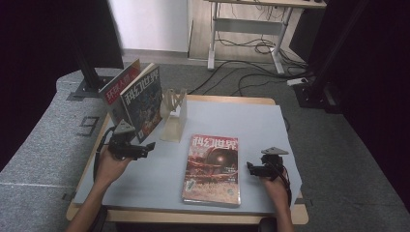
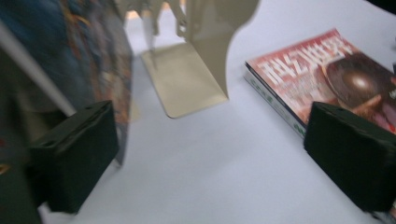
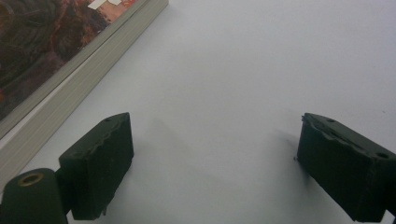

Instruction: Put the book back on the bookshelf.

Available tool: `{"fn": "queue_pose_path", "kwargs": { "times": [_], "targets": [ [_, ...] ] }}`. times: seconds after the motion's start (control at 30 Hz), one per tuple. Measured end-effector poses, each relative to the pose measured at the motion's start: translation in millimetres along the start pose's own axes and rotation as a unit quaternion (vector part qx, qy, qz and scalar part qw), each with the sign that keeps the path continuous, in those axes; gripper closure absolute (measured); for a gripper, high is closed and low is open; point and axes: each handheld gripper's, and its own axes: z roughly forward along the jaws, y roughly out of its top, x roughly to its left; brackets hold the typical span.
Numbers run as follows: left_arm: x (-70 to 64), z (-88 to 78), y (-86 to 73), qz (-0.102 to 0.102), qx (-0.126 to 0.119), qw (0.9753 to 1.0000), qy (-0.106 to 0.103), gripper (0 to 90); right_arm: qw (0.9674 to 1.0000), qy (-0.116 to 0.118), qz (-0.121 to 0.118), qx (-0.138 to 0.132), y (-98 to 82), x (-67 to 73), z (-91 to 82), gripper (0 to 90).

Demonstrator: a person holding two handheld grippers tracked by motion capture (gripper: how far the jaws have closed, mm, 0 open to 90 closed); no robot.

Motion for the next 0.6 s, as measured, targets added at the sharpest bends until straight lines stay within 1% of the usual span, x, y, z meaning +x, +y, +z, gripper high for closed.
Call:
{"fn": "queue_pose_path", "kwargs": {
  "times": [0.03, 0.17, 0.27, 0.43, 0.6],
  "targets": [
    [-1.4, 3.5, -3.4, 0.0, 0.002, 1.0, -0.005, 0.0, 1.0, 0.0, 0.0, 0.0, 0.0, 0.0, 0.0, 10.3],
    [-5.4, 17.0, -16.6, -0.002, 0.013, 0.9996, -0.024, 0.0, 1.0, 0.0, 0.0, 0.0, -0.1, 0.2, -0.1, 10.4],
    [-7.5, 26.7, -26.5, -0.005, 0.02, 0.9993, -0.031, 0.0, 1.0, 0.0, 0.0, 0.0, -0.1, 0.2, -0.1, 10.4],
    [-10.5, 44.1, -42.8, 0.006, 0.036, 0.9987, -0.035, 0.0, 1.0, -0.001, 0.0, 0.0, -0.1, 0.3, -0.2, 10.4],
    [-13.0, 60.3, -58.3, 0.01, 0.059, 0.9978, -0.031, 0.0, 1.0, -0.001, 0.0, 0.0, -0.2, 0.5, -0.3, 10.5]
  ]
}}
